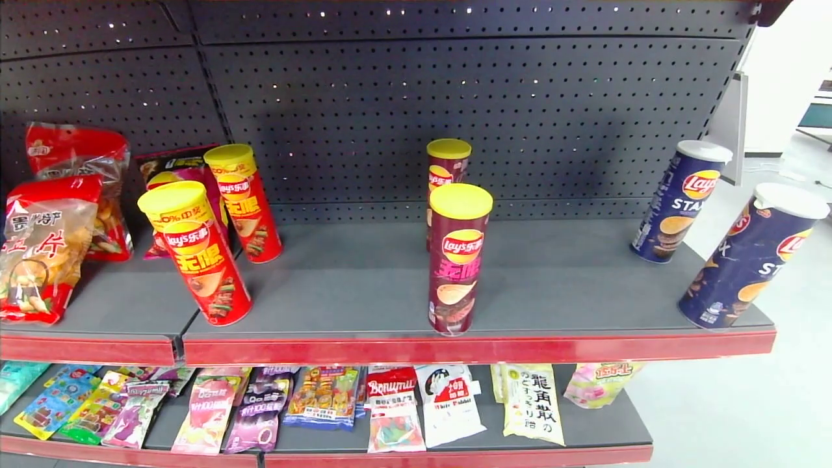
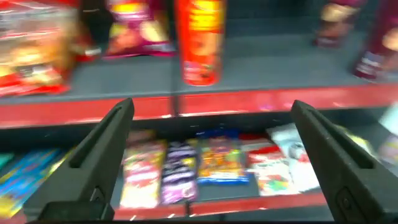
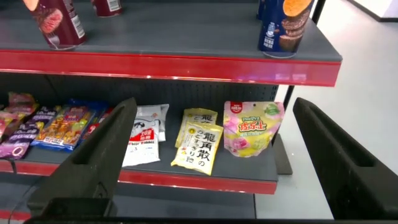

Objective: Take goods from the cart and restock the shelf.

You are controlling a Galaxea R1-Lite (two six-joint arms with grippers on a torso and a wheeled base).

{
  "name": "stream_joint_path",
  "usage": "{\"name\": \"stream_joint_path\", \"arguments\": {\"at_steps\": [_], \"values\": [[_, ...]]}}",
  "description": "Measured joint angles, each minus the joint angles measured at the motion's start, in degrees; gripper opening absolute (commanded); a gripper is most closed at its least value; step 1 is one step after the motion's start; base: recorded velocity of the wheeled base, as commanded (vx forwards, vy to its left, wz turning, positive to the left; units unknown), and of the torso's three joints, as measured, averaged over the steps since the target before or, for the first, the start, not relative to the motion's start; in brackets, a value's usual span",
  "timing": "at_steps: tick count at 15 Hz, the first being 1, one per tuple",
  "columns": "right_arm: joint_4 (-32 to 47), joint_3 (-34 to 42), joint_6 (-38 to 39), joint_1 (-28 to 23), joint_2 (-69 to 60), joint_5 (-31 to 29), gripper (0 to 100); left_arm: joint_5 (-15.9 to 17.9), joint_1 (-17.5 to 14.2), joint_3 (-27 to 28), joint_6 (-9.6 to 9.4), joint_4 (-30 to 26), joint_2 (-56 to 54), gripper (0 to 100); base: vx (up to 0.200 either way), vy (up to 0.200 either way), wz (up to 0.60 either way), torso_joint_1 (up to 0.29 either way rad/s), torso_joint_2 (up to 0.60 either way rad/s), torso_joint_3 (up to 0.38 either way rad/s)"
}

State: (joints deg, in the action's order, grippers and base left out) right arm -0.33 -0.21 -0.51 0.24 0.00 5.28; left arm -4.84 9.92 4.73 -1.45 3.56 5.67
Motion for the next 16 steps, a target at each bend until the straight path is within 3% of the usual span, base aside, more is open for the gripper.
{"name": "stream_joint_path", "arguments": {"at_steps": [1,3,4,7,8,11,13,16], "values": [[-0.3,-1.6,0.1,0.1,0.6,-0.1,100,-0.5,0.0,-2.5,-0.11,-0.2,0.0,100,0.0,0.0,0.0,0.0,0.0,0.0],[-1.1,-7.4,1.2,0.2,5.1,-0.7,100,-8.1,0.0,-3.9,0.61,-1.5,0.0,100,0.0,0.0,0.0,0.0,0.0,0.0],[-2.0,-12.0,1.9,0.4,9.8,-0.9,100,-9.1,0.0,-4.2,2.71,-1.7,0.0,100,0.0,0.0,0.0,0.0,0.0,0.0],[-3.4,-23.2,1.3,2.3,25.7,1.1,100,-9.6,0.0,-4.5,5.11,0.4,0.1,100,0.0,0.0,0.0,0.0,0.0,0.0],[-4.0,-25.5,0.7,4.1,30.4,2.2,100,-9.4,0.0,-4.5,5.11,0.6,0.1,100,0.0,0.0,0.0,0.0,0.0,0.0],[-4.4,-26.9,-1.6,11.0,39.0,3.3,100,-9.7,0.0,-3.6,-0.65,-0.9,0.5,100,0.0,0.0,0.0,0.0,0.0,0.0],[-4.5,-25.8,-1.8,12.2,41.2,3.4,100,-9.9,-0.6,-1.1,-1.44,-3.2,2.1,100,0.0,0.0,0.0,0.0,0.0,0.0],[-4.4,-23.2,-2.0,12.5,41.4,3.4,100,-10.0,-7.6,-0.8,-1.08,-7.7,1.2,100,0.0,0.0,0.0,0.0,0.0,0.0]]}}
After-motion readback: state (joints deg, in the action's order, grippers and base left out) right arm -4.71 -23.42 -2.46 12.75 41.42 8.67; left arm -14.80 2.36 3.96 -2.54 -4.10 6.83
